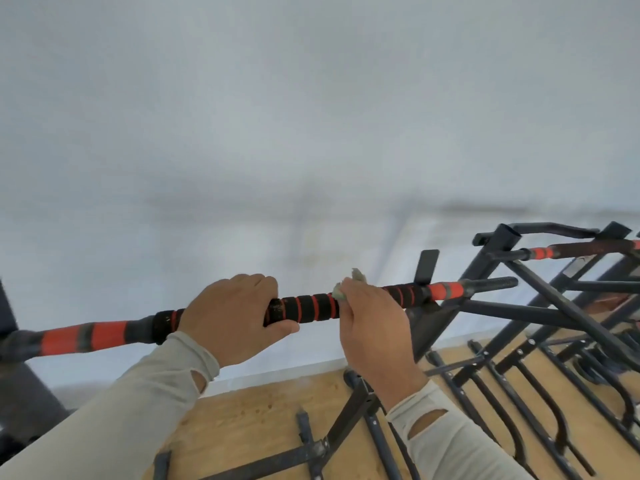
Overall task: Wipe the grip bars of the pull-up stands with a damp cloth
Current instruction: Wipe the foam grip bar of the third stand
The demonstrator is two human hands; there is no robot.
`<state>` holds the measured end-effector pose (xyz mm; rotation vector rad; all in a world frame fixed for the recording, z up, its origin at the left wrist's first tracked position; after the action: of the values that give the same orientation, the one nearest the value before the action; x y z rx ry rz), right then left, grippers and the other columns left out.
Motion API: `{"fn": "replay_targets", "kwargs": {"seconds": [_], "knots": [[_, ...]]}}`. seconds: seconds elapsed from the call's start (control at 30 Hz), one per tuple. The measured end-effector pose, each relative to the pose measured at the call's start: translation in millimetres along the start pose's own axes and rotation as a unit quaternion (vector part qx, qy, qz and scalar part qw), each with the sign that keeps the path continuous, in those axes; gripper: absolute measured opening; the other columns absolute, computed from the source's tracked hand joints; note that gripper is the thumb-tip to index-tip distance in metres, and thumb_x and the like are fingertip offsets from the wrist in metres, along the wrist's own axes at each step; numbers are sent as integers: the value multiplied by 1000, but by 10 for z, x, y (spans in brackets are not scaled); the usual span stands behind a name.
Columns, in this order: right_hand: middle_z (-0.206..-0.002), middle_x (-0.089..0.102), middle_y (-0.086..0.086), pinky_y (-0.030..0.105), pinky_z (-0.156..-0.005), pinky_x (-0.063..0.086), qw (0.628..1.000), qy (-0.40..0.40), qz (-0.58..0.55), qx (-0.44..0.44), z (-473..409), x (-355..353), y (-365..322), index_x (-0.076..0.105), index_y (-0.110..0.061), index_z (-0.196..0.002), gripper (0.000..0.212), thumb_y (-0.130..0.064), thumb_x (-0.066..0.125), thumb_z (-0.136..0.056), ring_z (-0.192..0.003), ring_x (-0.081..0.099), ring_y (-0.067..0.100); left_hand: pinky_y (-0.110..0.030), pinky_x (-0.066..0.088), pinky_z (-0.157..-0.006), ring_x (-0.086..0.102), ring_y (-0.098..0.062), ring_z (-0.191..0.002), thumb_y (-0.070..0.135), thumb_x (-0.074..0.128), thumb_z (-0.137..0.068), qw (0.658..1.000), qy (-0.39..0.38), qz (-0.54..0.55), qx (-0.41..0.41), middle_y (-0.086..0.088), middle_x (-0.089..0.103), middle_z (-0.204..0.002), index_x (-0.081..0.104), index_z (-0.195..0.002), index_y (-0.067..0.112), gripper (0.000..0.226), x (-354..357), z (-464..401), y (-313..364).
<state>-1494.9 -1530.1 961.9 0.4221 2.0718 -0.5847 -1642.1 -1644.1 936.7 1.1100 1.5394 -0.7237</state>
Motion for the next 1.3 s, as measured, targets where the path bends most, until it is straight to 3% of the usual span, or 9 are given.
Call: {"fn": "replay_targets", "kwargs": {"seconds": [0.13,0.33,0.43,0.53,0.67,0.8,1.07,1.17,1.3], "knots": [[-77,63,-15,20,-70,43,1000,1,-4,-19,-31,30,72,64,-29,-94,18,-29,51,-106,-74,56,6,-30,40,-69,54,-14,-82,79,43,-85,999,-42,2,-16,13,54,-89,48,-96,32,49,23,-17,-7],[-72,57,-15,22,-64,37,999,15,-12,-40,-45,72,89,60,-28,-87,17,-24,55,-103,-68,50,8,-34,35,-112,44,-12,-131,75,61,-79,991,-62,83,-83,17,45,-144,38,-147,36,82,-374,283,-533],[-78,65,-12,27,-68,44,997,26,-17,-72,-56,70,100,68,-23,-94,10,-20,61,-100,-72,58,14,-33,40,-108,47,-8,-126,76,66,-75,973,-108,85,-184,21,46,-137,37,-145,39,84,-469,717,-1029],[-83,71,-7,30,-72,50,994,29,-25,-100,-37,74,99,71,-18,-98,7,-17,64,-98,-75,65,19,-33,46,-101,55,-7,-113,71,67,-77,961,-156,51,-222,25,52,-119,49,-129,40,63,-405,1081,-1177],[-86,73,0,36,-76,55,991,44,-49,-119,3,73,103,70,-12,-100,6,-14,66,-97,-77,68,23,-30,43,-103,54,-7,-112,49,65,-91,968,-115,22,-224,22,53,-123,52,-134,36,47,-415,1185,-1116],[-103,77,6,43,-92,56,991,44,-59,-114,25,78,116,73,-9,-110,16,-15,66,-97,-94,73,28,-35,48,-96,58,-10,-101,44,68,-89,966,-102,2,-238,18,58,-109,59,-117,35,30,-420,1123,-1120],[-107,78,4,40,-99,52,994,30,-58,-83,37,47,112,74,-12,-110,15,-18,63,-101,-102,72,28,-34,43,-99,50,-13,-113,65,68,-78,961,-174,-64,-205,17,54,-121,53,-125,37,57,-307,919,-1275],[-98,74,-3,31,-91,45,995,0,-80,-56,6,81,131,71,-16,-104,16,-21,56,-105,-93,64,25,-32,46,-89,53,-11,-100,68,65,-77,962,-202,-70,-168,18,56,-104,56,-102,38,40,-227,819,-1278],[-104,73,-4,32,-99,41,996,-39,-76,-25,-45,92,164,73,-19,-107,17,-26,58,-104,-101,61,24,-31,52,-71,61,-11,-72,59,58,-85,964,-213,-55,-150,10,63,-80,53,-80,31,29,-71,756,-1310]]}}
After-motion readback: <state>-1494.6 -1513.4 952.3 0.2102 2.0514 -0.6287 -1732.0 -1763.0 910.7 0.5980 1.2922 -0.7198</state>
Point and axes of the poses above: each hand's wrist, its own z-axis away from the middle knuckle, its own x-axis out of the palm, y = z × x, the point moved 9 cm from there along -z, towards the middle knuckle
